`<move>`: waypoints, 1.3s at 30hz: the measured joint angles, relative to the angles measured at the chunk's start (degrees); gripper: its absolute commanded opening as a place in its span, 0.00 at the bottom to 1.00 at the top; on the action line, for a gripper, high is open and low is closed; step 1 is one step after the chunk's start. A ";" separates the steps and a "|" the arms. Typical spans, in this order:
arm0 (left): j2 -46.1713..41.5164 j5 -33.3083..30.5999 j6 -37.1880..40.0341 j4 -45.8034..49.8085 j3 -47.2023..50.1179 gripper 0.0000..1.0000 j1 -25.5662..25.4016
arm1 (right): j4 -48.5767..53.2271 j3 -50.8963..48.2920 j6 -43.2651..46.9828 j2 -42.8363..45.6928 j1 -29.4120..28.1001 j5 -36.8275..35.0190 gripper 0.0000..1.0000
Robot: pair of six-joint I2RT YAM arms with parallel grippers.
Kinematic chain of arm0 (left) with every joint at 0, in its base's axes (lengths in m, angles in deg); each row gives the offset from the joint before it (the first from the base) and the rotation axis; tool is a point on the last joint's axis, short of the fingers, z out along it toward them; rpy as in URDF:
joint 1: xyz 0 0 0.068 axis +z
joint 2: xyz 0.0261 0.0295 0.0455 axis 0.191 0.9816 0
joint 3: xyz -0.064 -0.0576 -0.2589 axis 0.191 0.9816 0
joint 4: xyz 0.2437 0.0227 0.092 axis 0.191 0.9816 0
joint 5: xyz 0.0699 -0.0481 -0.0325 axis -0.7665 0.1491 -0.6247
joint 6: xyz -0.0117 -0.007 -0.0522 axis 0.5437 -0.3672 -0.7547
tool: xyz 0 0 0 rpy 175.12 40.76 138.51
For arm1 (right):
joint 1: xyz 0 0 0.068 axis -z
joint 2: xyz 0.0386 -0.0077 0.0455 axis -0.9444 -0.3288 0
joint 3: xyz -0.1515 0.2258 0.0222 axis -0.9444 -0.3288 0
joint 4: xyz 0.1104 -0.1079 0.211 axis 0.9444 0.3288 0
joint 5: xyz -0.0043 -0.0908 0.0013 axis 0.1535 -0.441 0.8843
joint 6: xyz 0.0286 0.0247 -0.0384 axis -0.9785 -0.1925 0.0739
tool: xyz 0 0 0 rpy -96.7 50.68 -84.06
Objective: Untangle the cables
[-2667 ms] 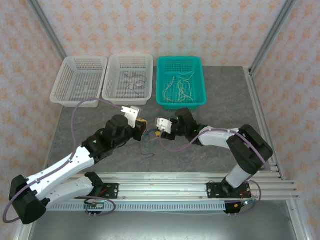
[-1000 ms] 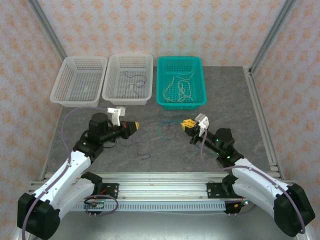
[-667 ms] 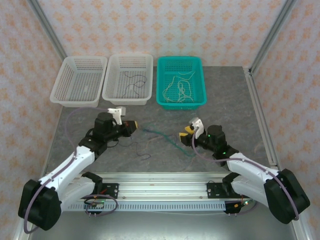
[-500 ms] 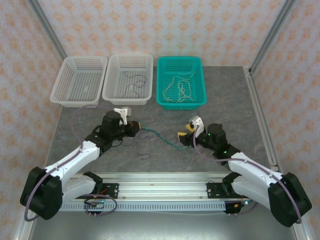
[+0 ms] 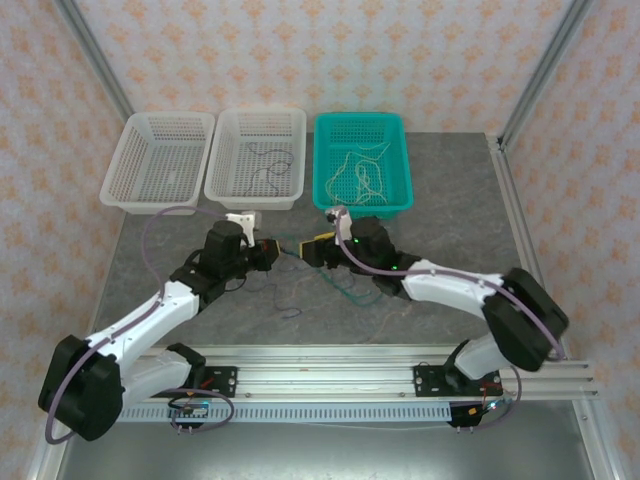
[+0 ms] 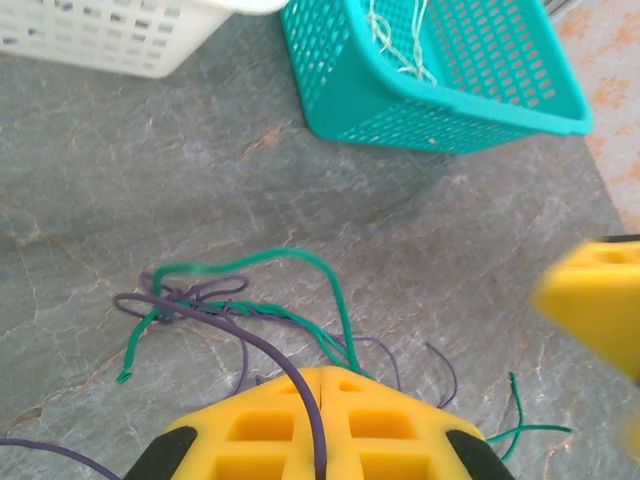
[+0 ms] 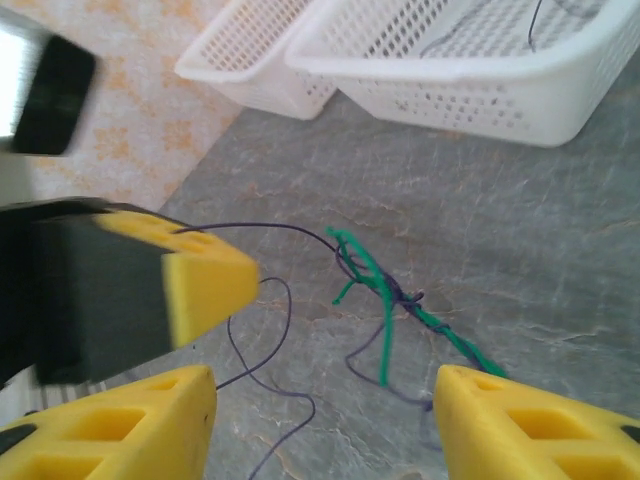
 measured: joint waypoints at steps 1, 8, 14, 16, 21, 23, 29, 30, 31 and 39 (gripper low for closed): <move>-0.76 0.00 0.26 0.15 0.00 0.00 0.00 | -0.55 1.01 -1.16 -2.14 -0.17 0.57 0.58; -3.26 -0.02 0.72 0.39 0.00 0.00 0.00 | -2.49 4.26 -2.84 -10.99 -0.72 1.05 0.64; -3.48 0.00 0.74 0.61 0.00 0.00 -0.37 | -2.49 7.54 -3.28 -14.49 -0.26 -1.73 0.68; -3.69 -0.02 0.74 0.72 0.00 0.00 -0.37 | -2.49 9.46 -3.39 -16.11 -0.13 -1.97 0.55; -4.28 -1.03 0.74 1.46 0.00 0.00 -0.37 | -3.80 11.93 -3.76 -19.61 0.09 -1.42 0.00; -4.74 -2.47 0.72 2.78 0.00 0.00 -0.37 | -3.87 11.69 -4.37 -19.67 0.09 -2.80 0.00; -7.85 -13.62 -1.73 11.93 -0.61 0.00 1.79 | 0.26 4.57 -9.73 -11.80 2.32 -16.00 0.00; -8.39 -14.23 -2.62 13.22 -0.59 0.00 3.87 | 2.01 3.10 -11.10 -9.27 3.37 -18.36 0.00; -8.83 -14.32 -3.50 13.92 -0.46 0.00 6.03 | 3.63 1.62 -12.39 -6.40 4.66 -20.46 0.00; -10.01 -10.47 -7.34 16.00 0.87 0.00 15.10 | 14.53 -6.86 -18.45 16.50 14.05 -28.74 0.00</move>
